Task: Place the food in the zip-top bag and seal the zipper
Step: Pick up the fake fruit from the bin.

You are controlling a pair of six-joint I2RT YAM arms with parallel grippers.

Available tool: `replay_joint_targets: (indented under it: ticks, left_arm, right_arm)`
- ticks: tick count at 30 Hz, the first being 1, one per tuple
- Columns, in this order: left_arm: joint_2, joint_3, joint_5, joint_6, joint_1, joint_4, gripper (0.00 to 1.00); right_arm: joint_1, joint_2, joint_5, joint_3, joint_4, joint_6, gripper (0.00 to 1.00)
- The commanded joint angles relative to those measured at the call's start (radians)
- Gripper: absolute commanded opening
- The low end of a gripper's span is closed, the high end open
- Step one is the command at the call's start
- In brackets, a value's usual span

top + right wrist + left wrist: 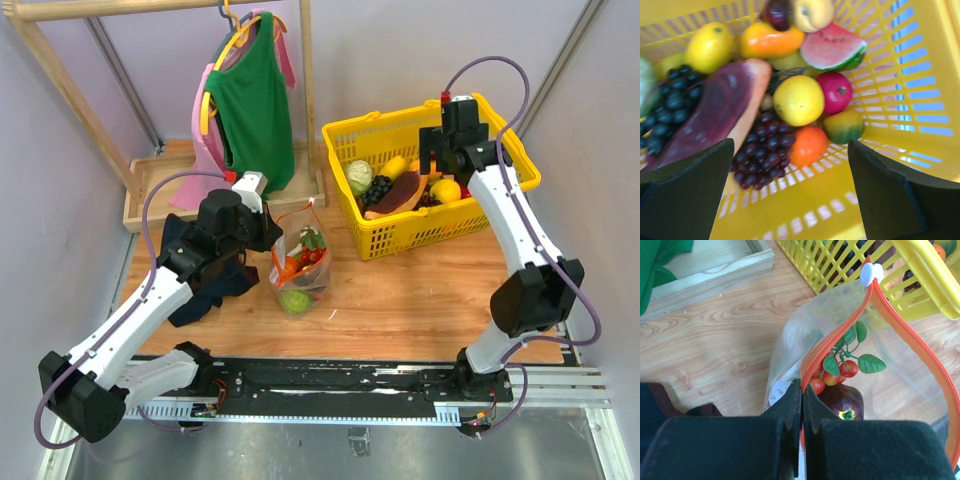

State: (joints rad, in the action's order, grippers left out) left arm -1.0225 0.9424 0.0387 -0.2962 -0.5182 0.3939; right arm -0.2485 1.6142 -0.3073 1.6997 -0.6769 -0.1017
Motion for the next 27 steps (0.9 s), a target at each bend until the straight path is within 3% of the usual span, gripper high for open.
replay_joint_targets:
  ticks: [1,10,19,27]
  left_arm:
    - [-0.004,0.009,0.006,-0.003,0.009,-0.033,0.0]
    - [-0.013,0.01,0.008,-0.001,0.009,-0.035,0.0]
    - [-0.025,0.01,0.013,0.0,0.009,-0.037,0.0]
    - [-0.037,0.011,0.019,0.0,0.01,-0.038,0.01]
  right_arm:
    - [0.104,0.07,-0.068,0.031,0.055,-0.044,0.96]
    - [0.242,0.232,0.023,0.038,0.172,-0.1,0.92]
    - [0.25,0.305,0.288,0.068,0.295,-0.041,0.91]
    - [0.25,0.449,0.414,0.144,0.385,-0.06,0.88]
